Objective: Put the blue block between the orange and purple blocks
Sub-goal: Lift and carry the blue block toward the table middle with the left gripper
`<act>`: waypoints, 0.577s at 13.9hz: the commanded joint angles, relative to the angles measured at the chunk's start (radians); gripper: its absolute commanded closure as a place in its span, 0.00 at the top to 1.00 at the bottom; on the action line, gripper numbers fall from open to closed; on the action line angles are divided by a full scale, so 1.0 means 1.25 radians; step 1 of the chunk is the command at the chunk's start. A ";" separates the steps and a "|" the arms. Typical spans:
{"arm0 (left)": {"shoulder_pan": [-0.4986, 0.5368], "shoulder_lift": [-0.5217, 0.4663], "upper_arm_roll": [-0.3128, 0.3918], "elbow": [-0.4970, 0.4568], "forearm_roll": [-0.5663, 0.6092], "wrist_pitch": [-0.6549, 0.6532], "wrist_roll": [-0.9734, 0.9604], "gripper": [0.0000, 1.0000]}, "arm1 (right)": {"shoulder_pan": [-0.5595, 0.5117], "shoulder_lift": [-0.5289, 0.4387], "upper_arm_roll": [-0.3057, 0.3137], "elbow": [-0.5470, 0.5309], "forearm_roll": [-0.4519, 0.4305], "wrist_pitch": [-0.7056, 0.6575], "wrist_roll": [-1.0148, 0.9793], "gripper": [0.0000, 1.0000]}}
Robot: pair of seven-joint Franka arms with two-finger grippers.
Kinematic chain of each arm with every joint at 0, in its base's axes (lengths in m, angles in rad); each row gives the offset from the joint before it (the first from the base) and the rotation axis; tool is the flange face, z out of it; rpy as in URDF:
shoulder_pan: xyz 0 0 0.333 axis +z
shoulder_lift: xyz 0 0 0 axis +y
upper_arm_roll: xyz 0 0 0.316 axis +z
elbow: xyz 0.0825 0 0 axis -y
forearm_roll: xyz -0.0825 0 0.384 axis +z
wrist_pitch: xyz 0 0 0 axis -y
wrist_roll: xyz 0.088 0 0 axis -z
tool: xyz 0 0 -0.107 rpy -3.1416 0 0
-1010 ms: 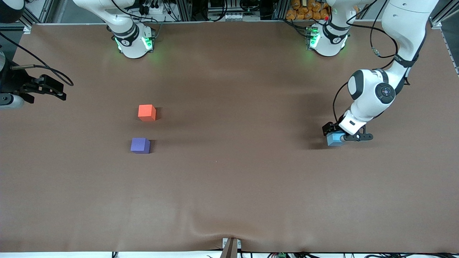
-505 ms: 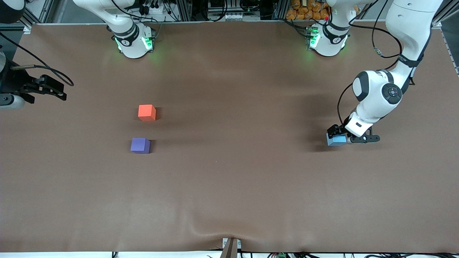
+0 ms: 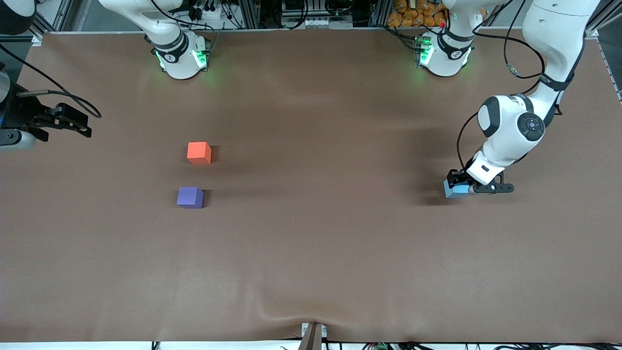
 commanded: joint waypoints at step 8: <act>-0.003 -0.065 -0.062 0.081 0.001 -0.161 0.009 0.00 | 0.011 0.008 -0.005 0.010 0.005 -0.004 0.013 1.00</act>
